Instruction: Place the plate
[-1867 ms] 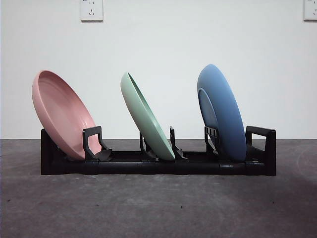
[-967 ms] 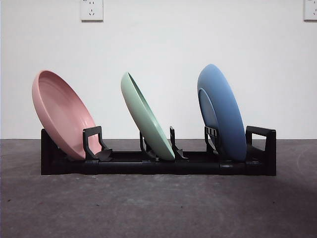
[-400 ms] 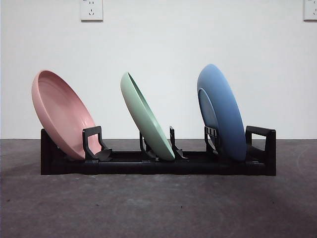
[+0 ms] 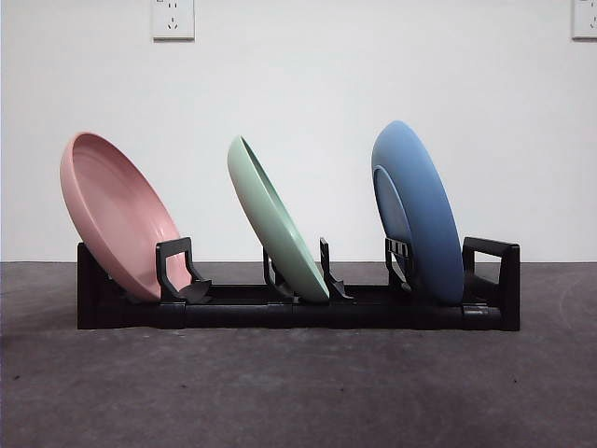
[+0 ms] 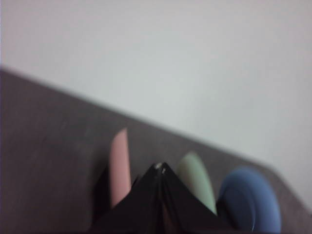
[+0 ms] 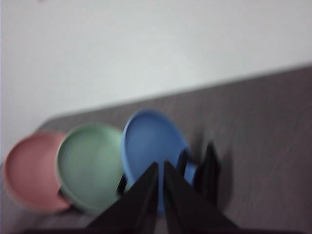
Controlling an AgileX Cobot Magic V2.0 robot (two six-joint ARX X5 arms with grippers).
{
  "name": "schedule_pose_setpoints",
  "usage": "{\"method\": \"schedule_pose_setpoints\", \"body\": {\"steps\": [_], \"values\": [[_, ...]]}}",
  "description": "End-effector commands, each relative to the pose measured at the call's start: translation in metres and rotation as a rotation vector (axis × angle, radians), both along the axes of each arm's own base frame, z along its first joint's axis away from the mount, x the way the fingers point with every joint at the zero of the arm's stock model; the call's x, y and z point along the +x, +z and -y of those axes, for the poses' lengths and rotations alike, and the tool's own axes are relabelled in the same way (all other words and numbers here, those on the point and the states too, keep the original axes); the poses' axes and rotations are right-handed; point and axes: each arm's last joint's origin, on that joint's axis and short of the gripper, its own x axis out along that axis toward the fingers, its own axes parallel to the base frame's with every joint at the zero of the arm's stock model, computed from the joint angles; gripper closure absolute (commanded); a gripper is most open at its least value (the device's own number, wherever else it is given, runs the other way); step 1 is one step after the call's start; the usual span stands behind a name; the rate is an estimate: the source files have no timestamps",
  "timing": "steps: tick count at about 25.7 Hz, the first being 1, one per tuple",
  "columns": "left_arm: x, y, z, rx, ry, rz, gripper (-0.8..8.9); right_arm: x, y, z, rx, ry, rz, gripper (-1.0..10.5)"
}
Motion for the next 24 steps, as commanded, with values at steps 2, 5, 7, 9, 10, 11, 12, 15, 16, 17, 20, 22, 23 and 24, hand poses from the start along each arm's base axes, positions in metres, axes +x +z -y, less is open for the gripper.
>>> {"method": "schedule_pose_setpoints", "body": {"steps": [2,5,7,9,10,11,12,15,16,17,20,22,23,24], "values": [[0.007,0.014,0.001,0.065,-0.050,-0.147,8.03,0.009,0.017,-0.001,-0.001,0.039,-0.137,9.3],[0.014,0.022,0.002,0.089,-0.062,-0.277,8.03,0.020,0.027,-0.002,0.002,0.051,-0.259,9.3],[0.020,0.026,0.002,0.094,-0.066,-0.366,8.03,0.027,0.031,-0.002,-0.005,0.059,-0.344,9.3],[0.025,0.030,0.002,0.118,-0.077,-0.438,8.03,0.033,0.034,-0.003,-0.023,0.093,-0.411,9.3],[0.029,0.031,0.003,0.136,-0.085,-0.474,8.03,0.035,0.036,-0.003,-0.033,0.112,-0.442,9.3],[0.031,0.031,0.003,0.147,-0.090,-0.500,8.03,0.038,0.036,-0.004,-0.042,0.131,-0.466,9.3],[0.035,0.032,0.003,0.159,-0.097,-0.532,8.03,0.041,0.036,-0.004,-0.051,0.147,-0.489,9.3],[0.046,0.030,0.003,0.182,-0.112,-0.597,7.74,0.050,0.036,-0.005,-0.077,0.175,-0.540,9.3],[0.051,0.027,0.004,0.182,-0.115,-0.627,7.02,0.054,0.034,-0.005,-0.087,0.187,-0.549,8.9],[0.055,0.025,0.004,0.181,-0.117,-0.655,5.94,0.056,0.033,-0.005,-0.115,0.201,-0.547,7.8],[0.059,0.021,0.004,0.181,-0.120,-0.697,4.67,0.057,0.032,-0.005,-0.153,0.221,-0.541,5.0],[0.059,0.021,0.004,0.181,-0.120,-0.692,4.69,0.055,0.032,-0.005,-0.152,0.221,-0.536,5.0],[0.059,0.022,0.004,0.181,-0.120,-0.691,4.69,0.053,0.031,-0.005,-0.137,0.223,-0.560,5.0],[0.059,0.021,0.004,0.181,-0.120,-0.692,4.69,0.051,0.031,-0.005,-0.129,0.232,-0.571,5.0]]}}
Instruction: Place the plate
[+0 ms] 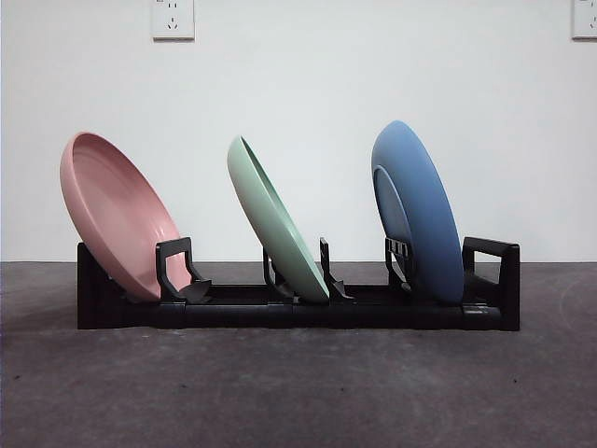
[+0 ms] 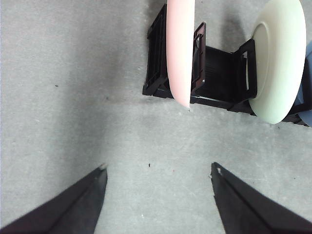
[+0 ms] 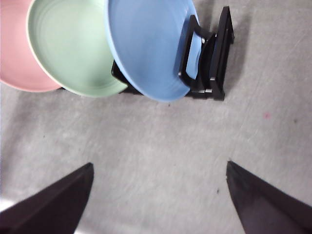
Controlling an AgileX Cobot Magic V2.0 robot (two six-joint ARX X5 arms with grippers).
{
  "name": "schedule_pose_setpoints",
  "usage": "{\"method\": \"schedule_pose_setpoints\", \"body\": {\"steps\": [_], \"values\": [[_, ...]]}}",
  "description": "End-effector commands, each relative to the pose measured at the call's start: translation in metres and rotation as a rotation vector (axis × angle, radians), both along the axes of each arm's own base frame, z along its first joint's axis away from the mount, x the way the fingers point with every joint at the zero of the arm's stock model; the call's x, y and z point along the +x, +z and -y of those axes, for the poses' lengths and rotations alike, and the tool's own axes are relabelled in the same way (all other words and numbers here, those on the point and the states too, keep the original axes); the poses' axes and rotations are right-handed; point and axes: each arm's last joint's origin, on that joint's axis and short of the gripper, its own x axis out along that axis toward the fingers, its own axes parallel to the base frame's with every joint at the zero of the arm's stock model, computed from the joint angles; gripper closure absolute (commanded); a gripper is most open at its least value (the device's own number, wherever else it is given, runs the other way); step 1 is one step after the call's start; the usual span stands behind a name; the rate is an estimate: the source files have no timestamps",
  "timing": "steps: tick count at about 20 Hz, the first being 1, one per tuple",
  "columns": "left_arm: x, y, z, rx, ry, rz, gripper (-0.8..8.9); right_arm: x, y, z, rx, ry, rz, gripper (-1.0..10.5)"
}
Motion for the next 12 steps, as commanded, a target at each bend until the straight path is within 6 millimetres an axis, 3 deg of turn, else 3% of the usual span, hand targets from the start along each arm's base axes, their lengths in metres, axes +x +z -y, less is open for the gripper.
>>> {"method": "schedule_pose_setpoints", "body": {"steps": [1,5,12], "values": [[0.000,0.006,0.000,0.004,-0.008,0.026,4.69,-0.002,0.005,-0.001,0.033,0.019,-0.001,5.1],[0.001,0.006,0.000,0.004,-0.008,0.030,4.69,0.029,0.001,-0.007,0.129,0.032,-0.119,5.2],[0.001,0.006,0.000,0.004,-0.008,0.030,4.69,0.119,0.006,-0.031,0.144,0.134,-0.142,5.2]]}}
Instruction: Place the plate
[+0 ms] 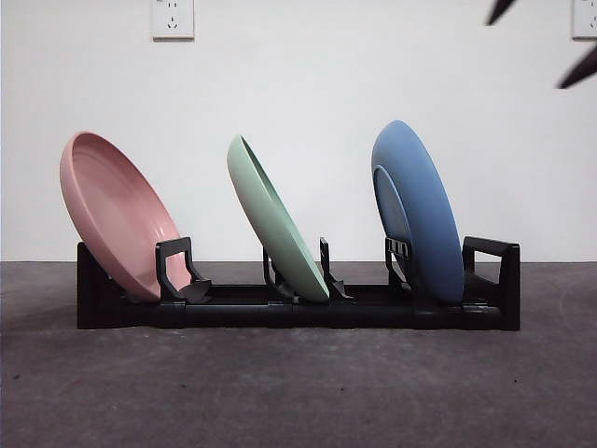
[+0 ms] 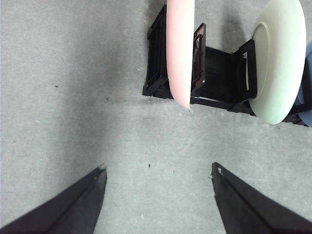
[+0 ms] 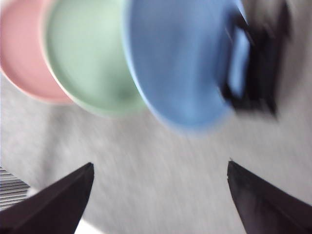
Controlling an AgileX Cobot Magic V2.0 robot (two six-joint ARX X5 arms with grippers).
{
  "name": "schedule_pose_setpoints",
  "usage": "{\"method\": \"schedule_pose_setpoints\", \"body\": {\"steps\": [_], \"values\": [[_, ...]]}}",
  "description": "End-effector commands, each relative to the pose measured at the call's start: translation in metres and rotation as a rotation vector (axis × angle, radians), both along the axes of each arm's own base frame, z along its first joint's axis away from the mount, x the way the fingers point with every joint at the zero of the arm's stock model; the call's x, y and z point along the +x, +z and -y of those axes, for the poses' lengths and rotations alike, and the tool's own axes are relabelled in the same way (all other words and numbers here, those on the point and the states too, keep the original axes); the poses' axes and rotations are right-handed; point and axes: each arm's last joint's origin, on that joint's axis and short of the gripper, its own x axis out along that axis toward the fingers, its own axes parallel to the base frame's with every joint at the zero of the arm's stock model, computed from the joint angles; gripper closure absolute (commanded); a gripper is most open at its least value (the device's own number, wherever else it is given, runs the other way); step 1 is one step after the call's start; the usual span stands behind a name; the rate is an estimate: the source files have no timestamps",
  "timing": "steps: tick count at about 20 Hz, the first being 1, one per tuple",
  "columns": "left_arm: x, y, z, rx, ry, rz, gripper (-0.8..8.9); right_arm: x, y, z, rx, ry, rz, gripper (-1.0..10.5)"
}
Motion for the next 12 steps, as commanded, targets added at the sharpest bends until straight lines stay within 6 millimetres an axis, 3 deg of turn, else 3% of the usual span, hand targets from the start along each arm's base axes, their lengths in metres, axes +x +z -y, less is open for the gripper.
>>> {"method": "schedule_pose_setpoints", "body": {"steps": [1,4,7,12], "values": [[0.001,0.006,0.000,0.004,-0.008,0.029,4.69,0.026,0.004,-0.012,0.040,0.058,0.029,5.2],[0.001,0.006,0.000,0.004,-0.008,0.033,4.69,0.055,0.004,-0.032,0.053,0.116,0.073,5.2],[0.003,0.008,0.000,0.003,-0.008,0.057,4.69,0.076,-0.005,-0.048,0.054,0.154,0.087,6.2],[0.004,0.009,0.000,0.002,-0.008,0.080,4.69,0.098,-0.028,-0.066,0.047,0.185,0.065,6.3]]}}
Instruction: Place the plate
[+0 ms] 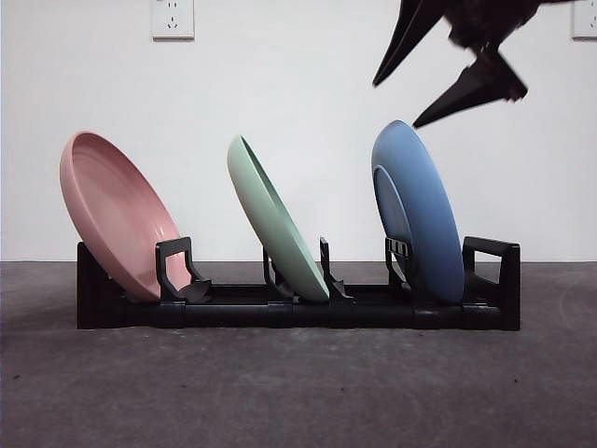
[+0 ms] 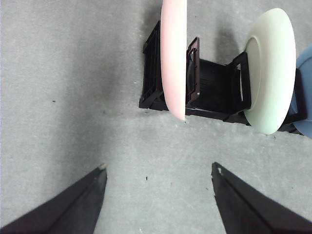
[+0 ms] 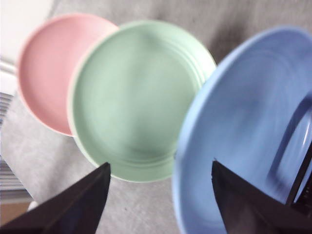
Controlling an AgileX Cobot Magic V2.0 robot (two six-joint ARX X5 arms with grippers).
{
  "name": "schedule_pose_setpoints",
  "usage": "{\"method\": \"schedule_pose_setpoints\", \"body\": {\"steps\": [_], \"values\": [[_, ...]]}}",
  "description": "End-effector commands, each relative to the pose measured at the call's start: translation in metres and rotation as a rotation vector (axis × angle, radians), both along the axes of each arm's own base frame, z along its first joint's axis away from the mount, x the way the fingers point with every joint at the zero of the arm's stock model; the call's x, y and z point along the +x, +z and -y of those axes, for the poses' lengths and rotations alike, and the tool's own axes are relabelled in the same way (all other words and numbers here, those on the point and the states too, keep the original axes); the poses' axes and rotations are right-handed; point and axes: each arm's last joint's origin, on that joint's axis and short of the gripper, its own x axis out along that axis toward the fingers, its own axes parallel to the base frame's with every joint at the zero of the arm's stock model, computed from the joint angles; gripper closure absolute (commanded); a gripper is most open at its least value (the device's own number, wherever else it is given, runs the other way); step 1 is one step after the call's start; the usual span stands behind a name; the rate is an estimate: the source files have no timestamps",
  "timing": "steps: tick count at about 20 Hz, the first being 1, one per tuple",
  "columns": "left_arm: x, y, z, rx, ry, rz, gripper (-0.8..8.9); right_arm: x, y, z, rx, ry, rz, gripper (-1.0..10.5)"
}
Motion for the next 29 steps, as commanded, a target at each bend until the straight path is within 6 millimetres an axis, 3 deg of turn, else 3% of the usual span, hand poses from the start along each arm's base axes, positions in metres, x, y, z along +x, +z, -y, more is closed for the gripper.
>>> {"method": "schedule_pose_setpoints", "body": {"steps": [1,3,8,12,15,23,27,29], "values": [[0.001,0.006,0.000,0.003,-0.007,0.032,4.69,0.010,-0.006,-0.008,-0.007,0.012,0.001,6.3],[0.001,0.006,0.000,0.003,-0.007,0.032,4.69,0.013,-0.012,-0.012,-0.014,0.018,-0.014,6.4],[0.001,0.006,0.000,0.003,-0.007,0.032,4.69,0.012,-0.012,-0.014,-0.015,0.024,-0.019,9.4],[0.001,0.006,0.000,0.003,-0.007,0.032,4.69,0.011,-0.012,-0.014,-0.012,0.028,-0.030,9.4],[0.001,0.006,0.000,0.003,-0.007,0.032,4.69,0.003,0.001,-0.011,-0.003,0.036,-0.037,9.4],[0.001,0.006,0.000,0.003,-0.007,0.032,4.69,-0.044,0.069,-0.001,0.117,0.147,0.068,9.4],[0.001,0.006,0.000,0.003,-0.007,0.032,4.69,-0.081,0.081,0.004,0.044,0.246,0.128,9.4],[0.001,0.006,0.000,0.003,-0.006,0.032,4.69,-0.102,0.073,0.005,-0.015,0.265,0.152,9.4]]}}
